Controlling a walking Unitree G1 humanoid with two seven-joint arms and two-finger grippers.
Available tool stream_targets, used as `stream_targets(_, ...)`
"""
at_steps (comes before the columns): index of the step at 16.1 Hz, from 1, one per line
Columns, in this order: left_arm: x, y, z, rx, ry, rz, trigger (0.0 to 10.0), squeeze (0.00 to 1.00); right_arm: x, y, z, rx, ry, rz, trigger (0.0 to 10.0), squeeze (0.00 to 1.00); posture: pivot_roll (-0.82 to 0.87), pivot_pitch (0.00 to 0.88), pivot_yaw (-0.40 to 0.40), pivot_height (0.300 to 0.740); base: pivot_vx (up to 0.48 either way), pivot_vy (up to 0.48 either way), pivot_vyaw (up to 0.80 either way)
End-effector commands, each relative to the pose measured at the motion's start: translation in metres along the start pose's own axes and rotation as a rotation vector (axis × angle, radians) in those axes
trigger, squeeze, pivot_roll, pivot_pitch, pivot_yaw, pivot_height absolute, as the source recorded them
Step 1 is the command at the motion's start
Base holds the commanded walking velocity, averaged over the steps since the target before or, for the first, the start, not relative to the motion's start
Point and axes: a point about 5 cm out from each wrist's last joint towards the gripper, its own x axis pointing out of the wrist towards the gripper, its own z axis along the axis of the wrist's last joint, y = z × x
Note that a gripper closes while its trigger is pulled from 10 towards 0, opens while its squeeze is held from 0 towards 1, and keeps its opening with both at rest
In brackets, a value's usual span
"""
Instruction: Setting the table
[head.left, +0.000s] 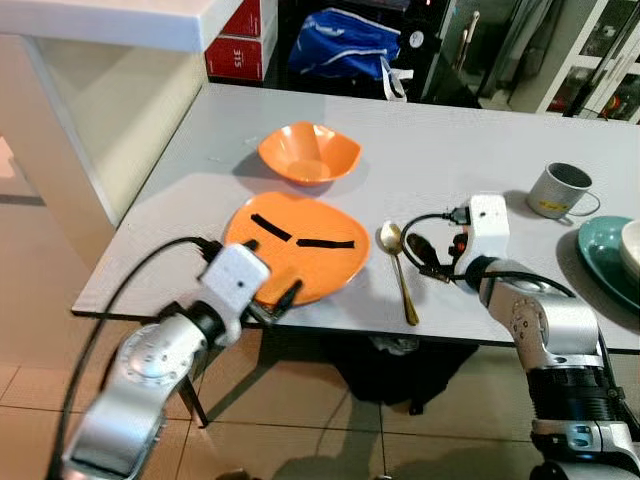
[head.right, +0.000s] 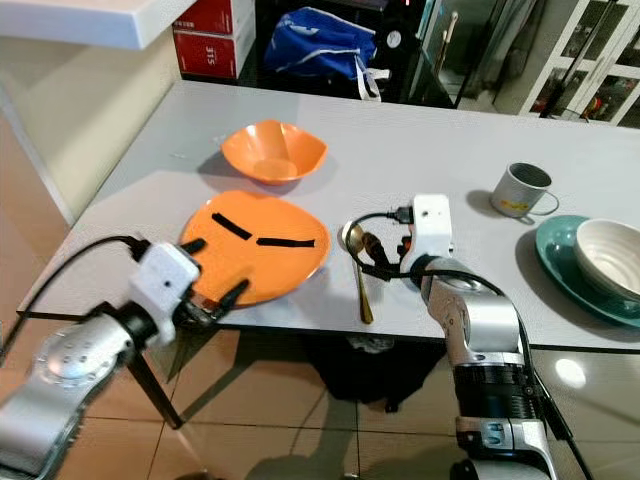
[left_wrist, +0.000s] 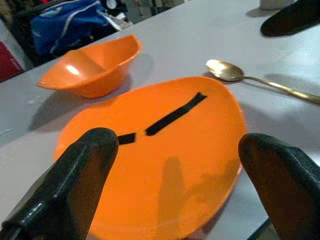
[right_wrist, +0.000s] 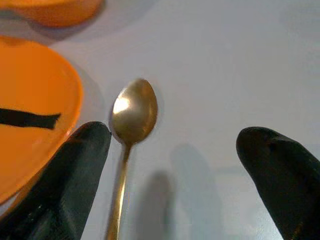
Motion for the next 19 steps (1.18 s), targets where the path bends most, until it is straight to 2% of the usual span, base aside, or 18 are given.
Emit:
stream_targets(1,0.003,-0.005,-0.001,0.0,0.004,-0.016,10.0,0.0,0.001,-0.005,0.0,0.003,-0.002,-0.013,10.0,1.0,-0.01,0.0,-0.088,0.74,0.0,0.0,0.0)
stream_targets(3,0.004,-0.008,-0.002,0.014,0.014,-0.016,10.0,0.0,0.006,-0.003,-0.008,0.044,0.021,-0.007,10.0,1.0,0.02,0.0,-0.108,0.74,0.0,0.0,0.0)
stream_targets(5,0.002,-0.008,-0.001,0.016,0.004,-0.012,10.0,0.0,0.01,0.0,0.0,0.064,-0.009,-0.012,10.0,1.0,0.06,0.0,-0.165,0.74,0.0,0.0,0.0)
stream_targets(7,0.001,-0.015,-0.003,-0.066,-0.023,-0.004,10.0,0.0,0.019,0.006,0.0,0.043,0.004,0.011,10.0,1.0,0.07,0.0,-0.129,0.74,0.0,0.0,0.0)
stream_targets(8,-0.001,-0.014,-0.003,-0.076,-0.031,-0.015,10.0,0.0,0.024,0.011,-0.002,0.048,0.026,0.025,10.0,1.0,0.06,0.0,-0.091,0.74,0.0,0.0,0.0)
stream_targets(9,-0.001,-0.014,-0.003,-0.074,-0.03,-0.022,10.0,0.0,0.026,0.013,-0.003,0.05,0.04,0.03,10.0,1.0,0.06,0.0,-0.091,0.74,0.0,0.0,0.0)
stream_targets(10,-0.001,-0.009,-0.003,-0.087,-0.03,-0.024,10.0,0.0,0.03,0.019,-0.008,0.031,0.092,0.042,10.0,1.0,0.04,0.0,-0.051,0.74,0.0,0.0,0.0)
stream_targets(13,0.002,-0.001,0.0,-0.049,-0.025,-0.073,10.0,0.0,0.037,0.025,-0.01,0.053,0.093,0.03,10.0,1.0,0.04,0.0,-0.015,0.74,0.0,0.0,0.0)
stream_targets(14,0.003,0.003,0.003,-0.045,-0.031,-0.07,10.0,0.0,0.04,0.025,-0.018,0.016,0.116,0.023,10.0,0.72,0.04,0.0,0.0,0.74,0.0,0.0,0.0)
stream_targets(15,0.003,0.003,0.003,-0.044,-0.031,-0.08,10.0,0.0,0.043,0.024,-0.025,0.04,0.142,0.018,10.0,0.0,0.04,0.0,0.002,0.74,0.0,0.0,0.0)
stream_targets(19,0.002,-0.006,-0.002,-0.06,-0.011,-0.135,10.0,0.0,0.049,0.019,-0.034,0.009,0.178,-0.038,10.0,0.0,0.04,0.0,-0.011,0.74,0.0,0.0,0.0)
